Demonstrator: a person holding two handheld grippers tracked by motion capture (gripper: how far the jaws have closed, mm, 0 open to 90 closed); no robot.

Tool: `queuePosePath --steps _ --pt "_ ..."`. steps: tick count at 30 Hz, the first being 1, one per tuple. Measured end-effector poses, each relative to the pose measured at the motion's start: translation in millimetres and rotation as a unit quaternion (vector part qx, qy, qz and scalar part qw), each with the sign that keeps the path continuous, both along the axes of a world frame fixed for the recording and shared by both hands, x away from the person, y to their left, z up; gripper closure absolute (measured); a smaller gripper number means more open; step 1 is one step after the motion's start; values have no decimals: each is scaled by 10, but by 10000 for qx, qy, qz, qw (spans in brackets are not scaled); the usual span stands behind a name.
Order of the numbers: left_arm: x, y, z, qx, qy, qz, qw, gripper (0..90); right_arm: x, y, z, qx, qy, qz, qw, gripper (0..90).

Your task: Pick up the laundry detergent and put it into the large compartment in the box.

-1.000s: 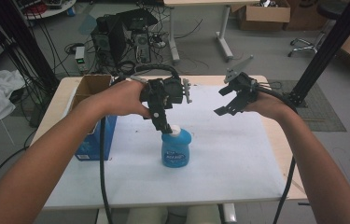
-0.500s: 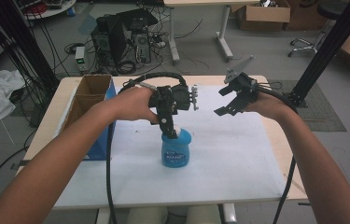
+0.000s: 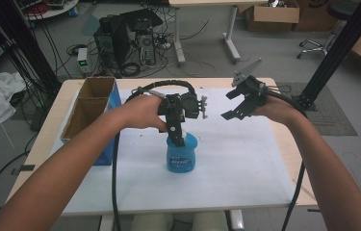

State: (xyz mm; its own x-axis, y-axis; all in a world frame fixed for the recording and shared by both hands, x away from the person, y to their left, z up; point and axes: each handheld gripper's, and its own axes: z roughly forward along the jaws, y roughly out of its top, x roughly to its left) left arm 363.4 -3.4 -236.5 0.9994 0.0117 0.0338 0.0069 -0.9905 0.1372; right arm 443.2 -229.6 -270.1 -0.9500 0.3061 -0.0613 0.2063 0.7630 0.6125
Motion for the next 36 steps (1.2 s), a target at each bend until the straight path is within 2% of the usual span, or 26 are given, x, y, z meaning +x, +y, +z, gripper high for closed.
queuePosePath --steps 30,36 --pt "18 -63 -411 255 67 4 9997 195 13 3 -41 1 34 24 10000 153" --pt "18 -83 -447 273 38 -31 9996 201 17 -1 -43 14 41 9 10000 153"
